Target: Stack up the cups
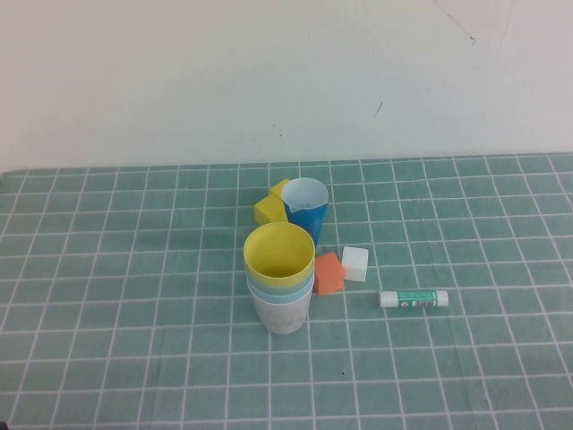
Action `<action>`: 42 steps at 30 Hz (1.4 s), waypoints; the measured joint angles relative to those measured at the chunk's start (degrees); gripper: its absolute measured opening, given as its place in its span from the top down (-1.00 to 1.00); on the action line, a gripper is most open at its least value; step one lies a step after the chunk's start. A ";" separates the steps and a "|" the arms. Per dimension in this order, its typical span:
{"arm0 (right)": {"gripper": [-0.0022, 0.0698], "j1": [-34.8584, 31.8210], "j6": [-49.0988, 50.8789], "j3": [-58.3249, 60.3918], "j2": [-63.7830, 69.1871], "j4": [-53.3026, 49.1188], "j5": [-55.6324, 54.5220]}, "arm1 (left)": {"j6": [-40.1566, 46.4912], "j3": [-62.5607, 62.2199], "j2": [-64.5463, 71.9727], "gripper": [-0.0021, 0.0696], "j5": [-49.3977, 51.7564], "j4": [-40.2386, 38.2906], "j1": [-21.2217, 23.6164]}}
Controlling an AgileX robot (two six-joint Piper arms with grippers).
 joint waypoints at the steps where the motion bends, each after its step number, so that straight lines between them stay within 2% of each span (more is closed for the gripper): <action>1: 0.94 0.16 0.00 0.00 0.00 0.00 0.00 | 0.00 0.00 0.00 0.94 0.00 0.00 0.00; 6: 0.94 4.04 0.00 -0.10 0.00 0.00 0.07 | 0.00 0.00 0.00 0.94 0.00 0.00 0.00; 13: 0.94 4.16 0.60 -0.10 0.00 0.00 0.07 | 0.00 0.00 0.00 0.94 0.00 0.00 0.00; 18: 0.94 3.32 10.23 -0.10 0.00 -2.71 0.07 | 0.00 0.00 0.00 0.94 0.00 0.00 0.00; 23: 0.94 2.55 15.47 -0.10 0.00 -4.36 0.12 | 0.12 0.00 0.00 0.94 0.00 0.00 0.00; 42: 0.94 2.55 17.95 -0.10 0.00 -4.62 0.36 | 0.22 0.00 0.00 0.94 0.00 0.00 0.00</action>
